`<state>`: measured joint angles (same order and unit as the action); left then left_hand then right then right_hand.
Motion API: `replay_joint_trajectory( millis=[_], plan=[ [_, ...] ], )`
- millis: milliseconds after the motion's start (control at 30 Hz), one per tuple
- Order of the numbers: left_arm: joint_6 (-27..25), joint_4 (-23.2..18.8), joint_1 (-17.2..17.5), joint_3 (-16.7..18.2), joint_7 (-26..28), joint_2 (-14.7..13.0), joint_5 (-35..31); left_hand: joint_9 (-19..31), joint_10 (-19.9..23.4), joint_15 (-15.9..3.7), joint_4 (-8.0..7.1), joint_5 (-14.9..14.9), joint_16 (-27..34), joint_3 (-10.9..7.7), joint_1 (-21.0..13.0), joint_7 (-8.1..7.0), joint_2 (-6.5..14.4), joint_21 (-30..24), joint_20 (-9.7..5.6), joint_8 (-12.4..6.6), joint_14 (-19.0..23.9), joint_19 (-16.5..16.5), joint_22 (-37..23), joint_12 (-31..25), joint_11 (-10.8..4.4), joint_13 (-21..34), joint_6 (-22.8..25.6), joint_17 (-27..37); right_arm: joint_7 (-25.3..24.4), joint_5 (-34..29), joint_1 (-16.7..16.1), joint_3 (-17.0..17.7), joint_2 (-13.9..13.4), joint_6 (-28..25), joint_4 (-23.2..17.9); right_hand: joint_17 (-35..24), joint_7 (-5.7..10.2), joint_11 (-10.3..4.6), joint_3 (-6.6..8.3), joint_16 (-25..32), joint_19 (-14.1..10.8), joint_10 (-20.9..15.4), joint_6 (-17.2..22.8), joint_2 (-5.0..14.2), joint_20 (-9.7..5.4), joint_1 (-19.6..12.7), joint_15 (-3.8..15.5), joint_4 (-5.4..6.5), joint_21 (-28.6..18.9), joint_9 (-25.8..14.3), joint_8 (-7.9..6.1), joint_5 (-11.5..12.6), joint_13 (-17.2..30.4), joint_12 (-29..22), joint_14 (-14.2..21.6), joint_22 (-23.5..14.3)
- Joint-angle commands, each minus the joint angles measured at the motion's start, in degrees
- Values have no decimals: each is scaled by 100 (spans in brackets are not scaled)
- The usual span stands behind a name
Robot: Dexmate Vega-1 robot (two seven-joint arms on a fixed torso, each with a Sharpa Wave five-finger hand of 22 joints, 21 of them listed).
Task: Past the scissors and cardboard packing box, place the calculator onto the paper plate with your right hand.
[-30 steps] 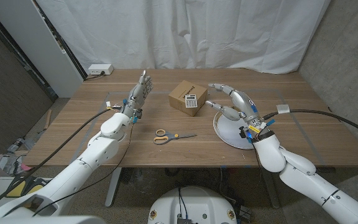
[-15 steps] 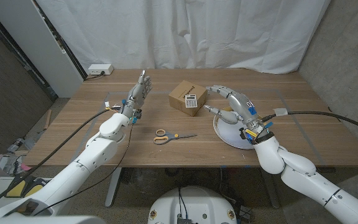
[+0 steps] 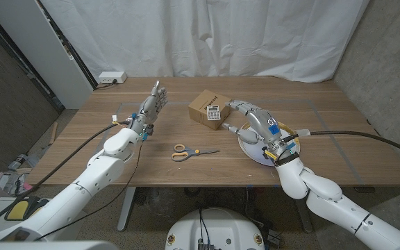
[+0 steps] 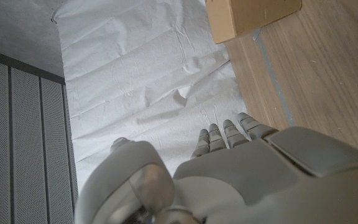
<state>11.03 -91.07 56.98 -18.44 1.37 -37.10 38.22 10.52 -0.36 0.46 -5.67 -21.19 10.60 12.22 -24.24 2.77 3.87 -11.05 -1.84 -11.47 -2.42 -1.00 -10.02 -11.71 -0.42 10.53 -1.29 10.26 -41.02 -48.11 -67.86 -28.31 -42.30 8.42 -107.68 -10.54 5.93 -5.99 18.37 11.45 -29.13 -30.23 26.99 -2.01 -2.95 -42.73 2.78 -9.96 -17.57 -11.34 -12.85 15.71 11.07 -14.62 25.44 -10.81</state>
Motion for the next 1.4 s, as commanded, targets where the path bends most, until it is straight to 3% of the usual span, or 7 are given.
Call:
replay_joint_trajectory(
  millis=[33,267,400,833,1067,1400],
  plan=[
    [56,16,75,90,-164,-93,126,13,23,-6,-5,16,6,55,-24,-4,37,-14,-124,14,-24,-50,-17,11,-9,18,-2,14,-34,-259,155,-366,-167,-505,-26,-13,97,-117,55,-5,-84,-125,129,-32,-584,-181,631,-5,10,-29,-5,71,4,-61,84,-15],
    [140,48,108,111,-233,-119,127,13,17,-9,-6,20,7,65,-27,-11,41,-16,-120,14,-21,-51,-17,15,-13,18,2,14,67,-380,243,-514,-205,-767,-52,-15,133,-161,101,4,-121,-173,197,-2,-621,-330,679,0,9,-31,-19,114,3,-66,145,-20],
    [189,39,166,150,-212,-87,183,13,16,-6,-6,22,6,70,-29,-10,43,-16,-119,15,-23,-53,-17,15,-12,18,2,14,216,-414,299,-598,-212,-923,-102,-15,187,-217,200,-8,-124,-143,177,49,-651,-651,712,-47,25,-34,2,181,2,-39,166,-22],
    [313,-67,299,250,-223,-193,152,14,14,-7,-9,31,8,88,-33,-14,52,-17,-113,17,-20,-56,-17,17,-14,19,4,14,357,-624,459,-838,-296,-1134,-93,-28,212,-230,290,-50,-54,-16,38,84,-695,-1028,754,-35,77,-40,68,268,4,32,82,-29],
    [384,-164,453,319,-197,-238,168,14,25,-6,-10,35,8,98,-36,-15,57,-17,-111,20,-21,-58,-17,14,-12,19,-2,15,333,-781,585,-1009,-249,-1219,58,-43,292,-266,288,-7,-99,-104,228,86,-689,-1118,778,31,69,-44,1,288,7,8,192,-38],
    [466,-258,623,405,-162,-273,188,14,25,-10,-12,41,7,112,-40,-20,62,-19,-111,21,-22,-59,-17,15,-5,19,0,14,249,-961,845,-1273,-145,-1286,392,-66,274,-283,299,19,-127,-201,374,165,-679,-1151,762,96,62,-45,-41,294,5,-19,262,-48]
  ],
)
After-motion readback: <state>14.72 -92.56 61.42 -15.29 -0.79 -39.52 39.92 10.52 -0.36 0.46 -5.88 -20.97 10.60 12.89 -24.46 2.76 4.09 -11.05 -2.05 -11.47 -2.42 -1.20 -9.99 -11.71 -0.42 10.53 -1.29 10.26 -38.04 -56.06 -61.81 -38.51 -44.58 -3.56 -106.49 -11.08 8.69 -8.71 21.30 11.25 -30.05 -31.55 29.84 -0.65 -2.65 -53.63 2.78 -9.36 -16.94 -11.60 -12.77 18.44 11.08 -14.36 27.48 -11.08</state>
